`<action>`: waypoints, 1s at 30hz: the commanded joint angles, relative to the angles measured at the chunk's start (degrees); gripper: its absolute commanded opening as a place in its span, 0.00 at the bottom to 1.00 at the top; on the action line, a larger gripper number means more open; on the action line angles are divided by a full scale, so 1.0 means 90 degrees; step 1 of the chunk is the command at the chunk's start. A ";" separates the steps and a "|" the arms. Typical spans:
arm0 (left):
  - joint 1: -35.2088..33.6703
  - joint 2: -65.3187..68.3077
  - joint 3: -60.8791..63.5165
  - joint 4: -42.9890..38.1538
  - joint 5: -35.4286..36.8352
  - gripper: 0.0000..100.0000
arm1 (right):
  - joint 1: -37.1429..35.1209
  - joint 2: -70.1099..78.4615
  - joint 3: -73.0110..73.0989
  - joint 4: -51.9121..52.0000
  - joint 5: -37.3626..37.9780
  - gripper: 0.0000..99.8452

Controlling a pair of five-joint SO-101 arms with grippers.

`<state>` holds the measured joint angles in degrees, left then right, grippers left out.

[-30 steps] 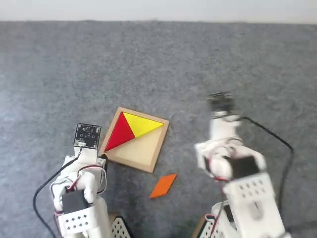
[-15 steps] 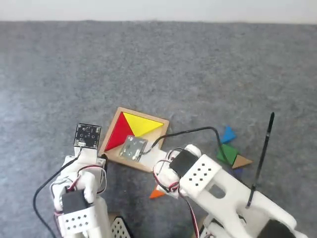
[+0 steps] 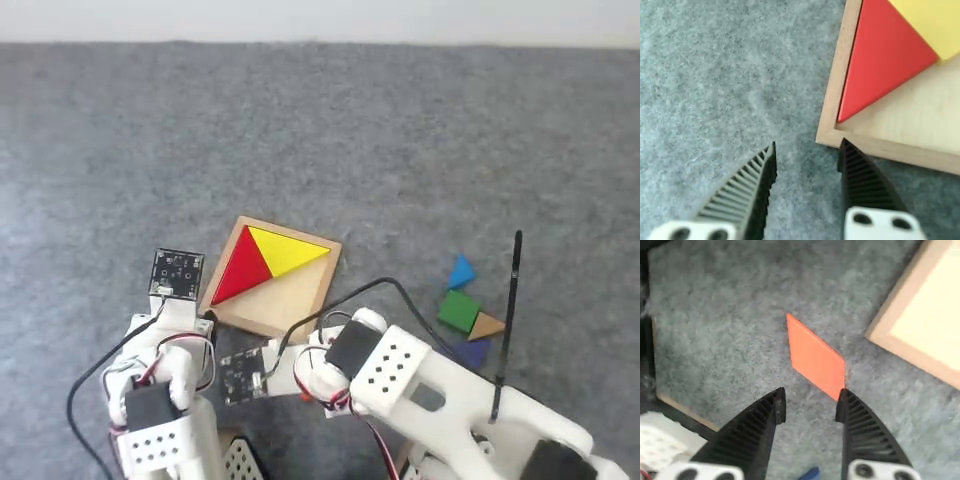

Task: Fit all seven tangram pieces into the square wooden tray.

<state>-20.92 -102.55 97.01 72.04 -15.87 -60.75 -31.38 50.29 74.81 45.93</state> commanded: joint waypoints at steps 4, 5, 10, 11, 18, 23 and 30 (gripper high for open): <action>-0.0039 -0.0088 -0.0054 0.0039 -0.0039 0.20 | -0.0054 0.0669 0.0039 -0.0698 0.0313 0.26; -0.0039 -0.0088 -0.0054 0.0039 -0.0039 0.20 | -0.0054 0.0855 0.0049 -0.0786 0.0322 0.25; -0.0039 -0.0088 -0.0054 0.0039 -0.0039 0.20 | -0.0083 0.1509 0.0049 -0.1148 0.0586 0.25; -0.0039 -0.0088 -0.0054 0.0039 -0.0039 0.20 | -0.0093 0.1597 0.0049 -0.1167 0.0596 0.25; -0.0039 -0.0088 -0.0054 0.0039 -0.0039 0.20 | -0.0083 0.1910 0.0322 -0.1578 0.0733 0.25; -0.0039 -0.0088 -0.0054 0.0039 -0.0039 0.20 | -0.0063 0.1910 0.0342 -0.1656 0.0733 0.25; -0.0039 -0.0088 -0.0054 0.0039 -0.0039 0.20 | -0.0054 0.1880 0.0332 -0.1841 0.0078 0.24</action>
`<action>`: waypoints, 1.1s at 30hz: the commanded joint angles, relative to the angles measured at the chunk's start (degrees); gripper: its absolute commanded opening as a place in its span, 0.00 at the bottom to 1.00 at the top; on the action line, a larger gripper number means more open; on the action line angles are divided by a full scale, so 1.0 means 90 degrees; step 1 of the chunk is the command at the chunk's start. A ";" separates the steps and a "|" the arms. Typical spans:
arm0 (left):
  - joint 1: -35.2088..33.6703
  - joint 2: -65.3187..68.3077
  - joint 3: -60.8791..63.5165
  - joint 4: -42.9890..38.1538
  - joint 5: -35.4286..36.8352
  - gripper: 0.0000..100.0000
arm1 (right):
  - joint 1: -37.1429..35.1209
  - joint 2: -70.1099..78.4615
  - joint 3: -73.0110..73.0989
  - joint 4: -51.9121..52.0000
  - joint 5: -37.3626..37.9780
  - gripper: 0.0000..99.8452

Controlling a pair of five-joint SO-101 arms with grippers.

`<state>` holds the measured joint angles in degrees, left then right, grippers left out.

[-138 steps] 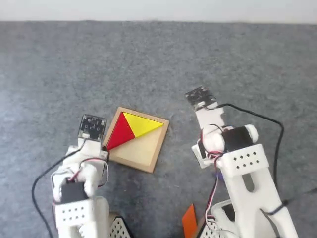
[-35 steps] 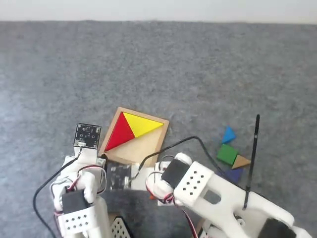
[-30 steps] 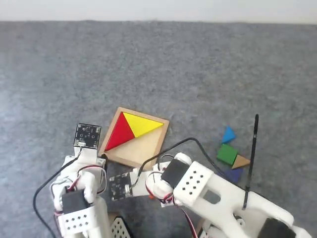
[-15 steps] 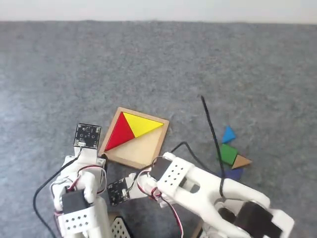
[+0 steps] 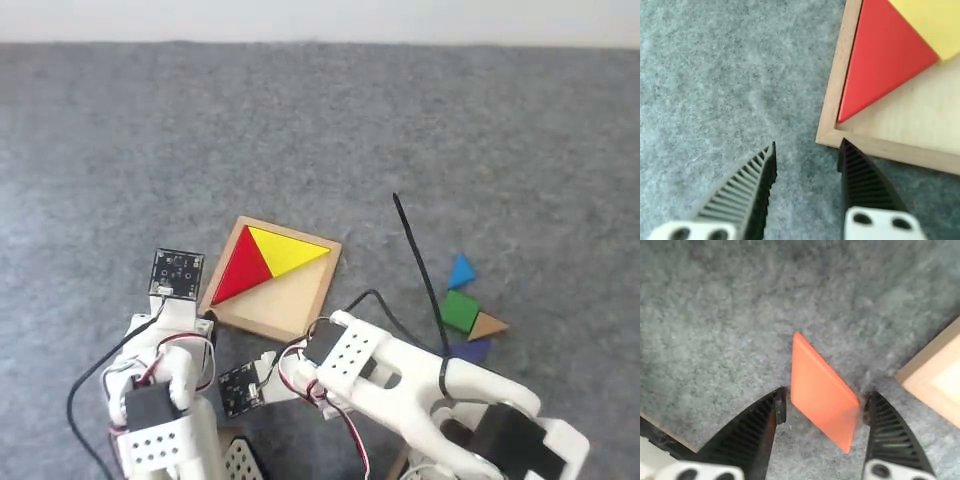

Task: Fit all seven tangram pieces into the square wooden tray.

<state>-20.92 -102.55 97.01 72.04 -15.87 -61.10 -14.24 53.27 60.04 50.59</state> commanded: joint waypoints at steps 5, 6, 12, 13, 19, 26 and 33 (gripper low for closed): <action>-0.0039 -0.0088 -0.0054 0.0039 -0.0039 0.20 | -0.0015 -0.0024 0.0000 -0.0523 -0.1035 0.10; -0.0039 -0.0088 -0.0054 0.0039 -0.0039 0.20 | -0.0015 -0.0024 0.0000 -0.0523 -0.1094 0.08; -0.0039 -0.0088 -0.0054 0.0039 -0.0039 0.20 | -0.0015 -0.0024 -0.0039 -0.0523 -0.1495 0.06; -0.0039 -0.0088 -0.0054 0.0039 -0.0039 0.20 | -0.0005 -0.0024 -0.0098 -0.0523 -0.1621 0.05; -0.0039 -0.0088 -0.0054 0.0039 -0.0039 0.20 | 0.0659 -0.0024 -0.0527 -0.0464 -0.2647 0.05; -0.0039 -0.0088 -0.0054 0.0039 -0.0039 0.20 | 0.1294 -0.0024 -0.0781 -0.0454 -0.3604 0.05; -0.0039 -0.0088 -0.0054 0.0039 -0.0039 0.20 | 0.1441 -0.0024 -0.1172 0.0259 -0.3634 0.05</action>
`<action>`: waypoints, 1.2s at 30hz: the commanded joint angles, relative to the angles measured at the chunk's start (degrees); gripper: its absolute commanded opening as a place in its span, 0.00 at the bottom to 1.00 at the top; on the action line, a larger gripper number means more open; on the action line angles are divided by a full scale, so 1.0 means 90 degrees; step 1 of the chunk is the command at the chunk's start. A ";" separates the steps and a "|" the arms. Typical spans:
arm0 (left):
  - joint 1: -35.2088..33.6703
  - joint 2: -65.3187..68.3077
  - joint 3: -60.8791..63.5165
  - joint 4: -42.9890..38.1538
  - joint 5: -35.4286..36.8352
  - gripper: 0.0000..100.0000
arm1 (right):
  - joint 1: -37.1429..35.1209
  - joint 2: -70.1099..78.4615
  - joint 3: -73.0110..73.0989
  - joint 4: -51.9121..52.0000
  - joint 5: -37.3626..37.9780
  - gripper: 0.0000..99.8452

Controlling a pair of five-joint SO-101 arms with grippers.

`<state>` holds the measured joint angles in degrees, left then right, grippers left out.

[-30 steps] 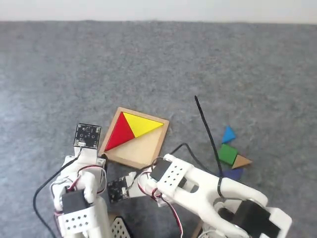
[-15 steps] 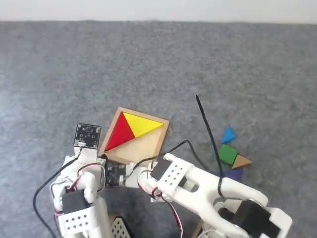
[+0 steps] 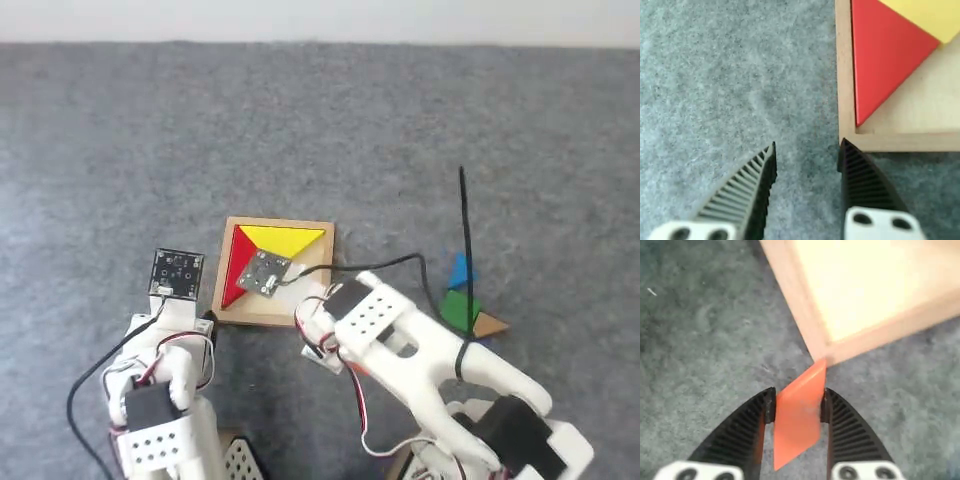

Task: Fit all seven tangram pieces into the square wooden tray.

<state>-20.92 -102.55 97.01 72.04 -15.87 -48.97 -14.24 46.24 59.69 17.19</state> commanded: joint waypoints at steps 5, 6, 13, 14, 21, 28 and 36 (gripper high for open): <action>-0.0039 -0.0088 -0.0054 0.0039 -0.0039 0.20 | 0.0259 0.0044 -0.0371 0.0317 0.2120 0.05; -0.0039 -0.0088 -0.0054 0.0039 -0.0039 0.20 | 0.0327 0.0044 -0.0371 0.0269 0.2579 0.05; -0.0039 -0.0088 -0.0054 0.0039 -0.0039 0.20 | 0.0894 0.0044 -0.0381 -0.0308 0.5099 0.05; -0.0039 -0.0088 -0.0054 0.0039 -0.0039 0.20 | 0.0982 0.0044 -0.0371 -0.0415 0.5617 0.05; -0.0039 -0.0088 -0.0054 0.0039 -0.0039 0.20 | 0.1363 -0.0024 -0.0410 -0.0786 0.6125 0.05; -0.0039 -0.0088 -0.0054 0.0039 -0.0039 0.20 | 0.1382 -0.0542 -0.0625 -0.0796 0.4591 0.05; -0.0039 -0.0088 -0.0054 0.0039 -0.0039 0.20 | 0.1382 -0.2193 -0.1084 -0.0747 0.1592 0.01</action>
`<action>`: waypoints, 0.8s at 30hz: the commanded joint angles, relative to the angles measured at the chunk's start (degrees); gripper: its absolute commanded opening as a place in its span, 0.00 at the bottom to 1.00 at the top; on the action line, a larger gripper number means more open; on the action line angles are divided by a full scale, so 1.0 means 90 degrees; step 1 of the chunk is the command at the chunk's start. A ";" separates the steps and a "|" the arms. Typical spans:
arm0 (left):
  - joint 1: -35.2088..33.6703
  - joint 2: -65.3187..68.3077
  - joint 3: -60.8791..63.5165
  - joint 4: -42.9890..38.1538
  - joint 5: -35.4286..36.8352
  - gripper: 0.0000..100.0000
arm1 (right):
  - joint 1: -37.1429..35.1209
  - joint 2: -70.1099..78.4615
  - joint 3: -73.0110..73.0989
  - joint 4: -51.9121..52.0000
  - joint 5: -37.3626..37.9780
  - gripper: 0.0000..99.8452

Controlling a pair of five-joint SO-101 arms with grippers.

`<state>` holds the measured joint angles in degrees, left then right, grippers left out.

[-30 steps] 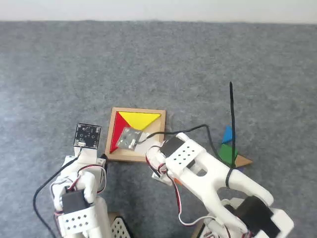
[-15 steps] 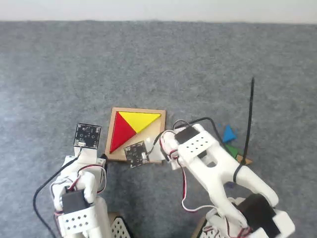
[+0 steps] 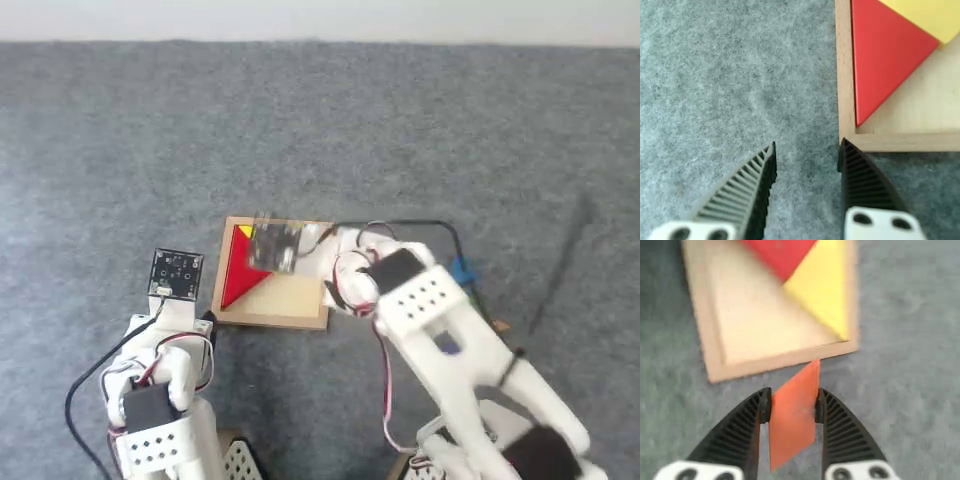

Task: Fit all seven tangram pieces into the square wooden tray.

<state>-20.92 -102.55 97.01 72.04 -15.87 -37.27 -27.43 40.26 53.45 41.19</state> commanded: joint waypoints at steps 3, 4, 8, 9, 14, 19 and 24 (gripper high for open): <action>-0.0039 -0.0088 -0.0054 0.0039 -0.0039 0.20 | 0.0093 -0.0884 -0.0567 -0.0034 -0.1885 0.01; -0.0039 -0.0088 -0.0054 0.0039 -0.0039 0.20 | 0.0112 -0.0874 -0.0684 0.0034 -0.2090 0.01; -0.0039 -0.0088 -0.0054 0.0039 -0.0039 0.20 | 0.0112 -0.0650 -0.1475 0.0571 -0.3292 0.01; -0.0039 -0.0088 -0.0054 0.0039 -0.0039 0.20 | 0.0112 -0.0542 -0.1729 0.0737 -0.3751 0.01; -0.0039 -0.0088 -0.0054 0.0039 -0.0039 0.20 | 0.0112 0.0269 -0.2491 0.1314 -0.5597 0.01; -0.0039 -0.0088 -0.0054 0.0039 -0.0039 0.20 | 0.0083 0.1187 -0.2618 0.1294 -0.6838 0.01; -0.0039 -0.0088 -0.0054 0.0039 -0.0039 0.20 | 0.0103 0.1587 -0.2764 0.1304 -0.6877 0.01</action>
<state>-20.92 -102.55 97.01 72.04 -15.87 -37.01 -13.19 18.99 64.70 -19.74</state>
